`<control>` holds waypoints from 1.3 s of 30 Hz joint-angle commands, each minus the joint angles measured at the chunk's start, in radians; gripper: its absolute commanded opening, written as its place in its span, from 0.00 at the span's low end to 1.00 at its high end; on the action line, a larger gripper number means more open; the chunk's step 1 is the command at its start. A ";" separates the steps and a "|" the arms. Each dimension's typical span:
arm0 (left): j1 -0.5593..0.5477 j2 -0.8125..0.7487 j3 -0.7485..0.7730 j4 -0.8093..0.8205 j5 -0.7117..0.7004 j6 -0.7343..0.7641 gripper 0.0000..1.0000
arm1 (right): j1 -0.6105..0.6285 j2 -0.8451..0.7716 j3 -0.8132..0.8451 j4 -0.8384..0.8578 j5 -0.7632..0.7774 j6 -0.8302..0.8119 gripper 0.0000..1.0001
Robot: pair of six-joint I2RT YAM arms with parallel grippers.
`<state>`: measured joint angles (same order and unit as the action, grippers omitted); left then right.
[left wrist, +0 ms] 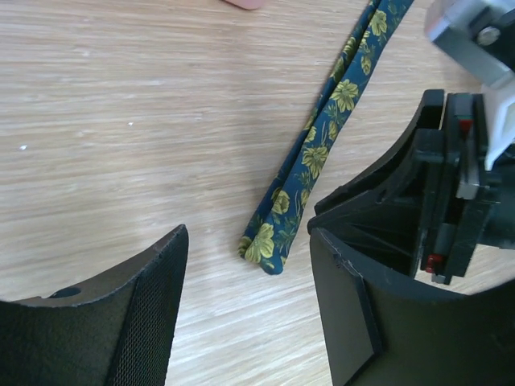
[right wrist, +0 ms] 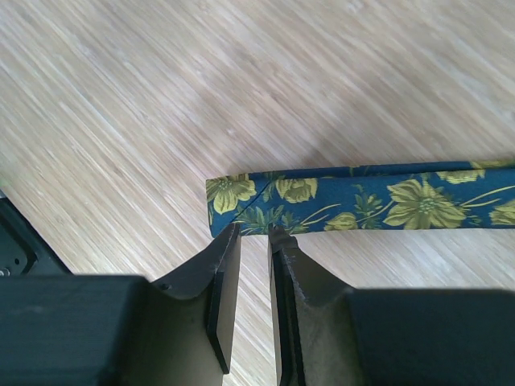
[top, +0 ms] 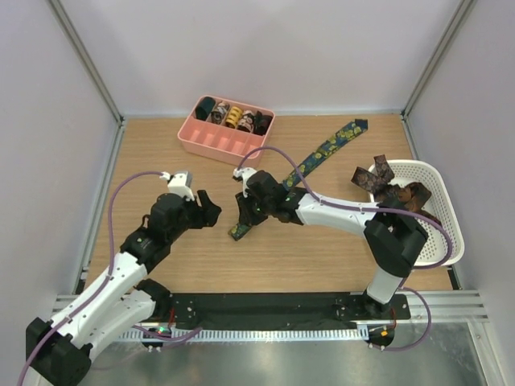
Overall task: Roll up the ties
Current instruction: Roll the tie
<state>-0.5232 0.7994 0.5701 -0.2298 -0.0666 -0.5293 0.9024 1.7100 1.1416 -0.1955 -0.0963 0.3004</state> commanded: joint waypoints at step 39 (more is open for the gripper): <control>0.002 -0.078 -0.009 -0.098 -0.058 0.009 0.63 | 0.115 0.231 0.087 0.010 0.015 -0.004 0.28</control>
<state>-0.5232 0.7181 0.5415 -0.3374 -0.1226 -0.5385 1.0126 1.9251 1.2137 -0.1940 -0.0879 0.2905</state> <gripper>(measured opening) 0.632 0.282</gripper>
